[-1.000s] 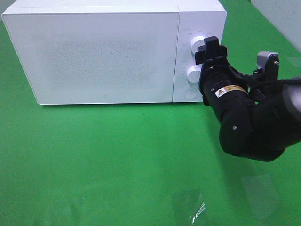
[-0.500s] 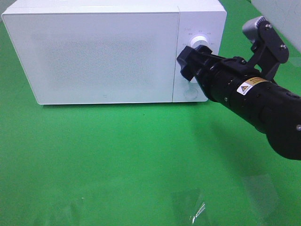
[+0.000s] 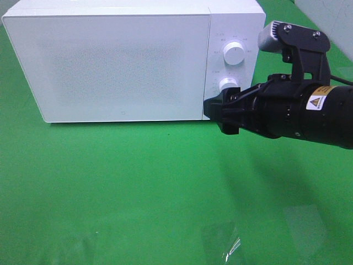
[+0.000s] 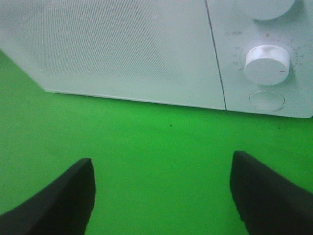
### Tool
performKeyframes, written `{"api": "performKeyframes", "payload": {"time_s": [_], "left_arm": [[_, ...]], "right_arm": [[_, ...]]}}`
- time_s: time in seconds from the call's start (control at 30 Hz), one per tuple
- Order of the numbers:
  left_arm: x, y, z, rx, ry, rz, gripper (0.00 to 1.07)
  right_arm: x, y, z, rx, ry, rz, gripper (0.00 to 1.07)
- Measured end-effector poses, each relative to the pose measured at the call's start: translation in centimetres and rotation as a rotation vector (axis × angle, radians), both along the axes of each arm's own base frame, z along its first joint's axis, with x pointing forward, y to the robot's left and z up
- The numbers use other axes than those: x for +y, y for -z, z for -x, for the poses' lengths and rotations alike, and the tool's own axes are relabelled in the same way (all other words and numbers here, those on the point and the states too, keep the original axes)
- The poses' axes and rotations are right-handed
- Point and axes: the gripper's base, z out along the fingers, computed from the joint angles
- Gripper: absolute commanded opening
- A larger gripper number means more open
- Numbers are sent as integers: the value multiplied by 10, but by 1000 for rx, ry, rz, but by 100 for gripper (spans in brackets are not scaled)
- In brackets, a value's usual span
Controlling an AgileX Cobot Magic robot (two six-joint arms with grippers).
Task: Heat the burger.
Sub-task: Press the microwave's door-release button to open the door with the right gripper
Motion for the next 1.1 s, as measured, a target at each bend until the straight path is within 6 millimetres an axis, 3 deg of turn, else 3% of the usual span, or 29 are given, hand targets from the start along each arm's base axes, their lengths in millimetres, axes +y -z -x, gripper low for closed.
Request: {"api": "performKeyframes", "payload": {"time_s": [0.3, 0.77, 0.87, 1.1], "left_arm": [[0, 0, 0, 0, 0, 0, 98], [0, 0, 0, 0, 0, 0, 98], [0, 0, 0, 0, 0, 0, 98], [0, 0, 0, 0, 0, 0, 98]], "right_arm": [[-7, -29, 24, 149, -148, 177, 74], [-36, -44, 69, 342, -216, 325, 74], [-39, -48, 73, 329, -217, 324, 74], [-70, -80, 107, 159, -196, 304, 74]]}}
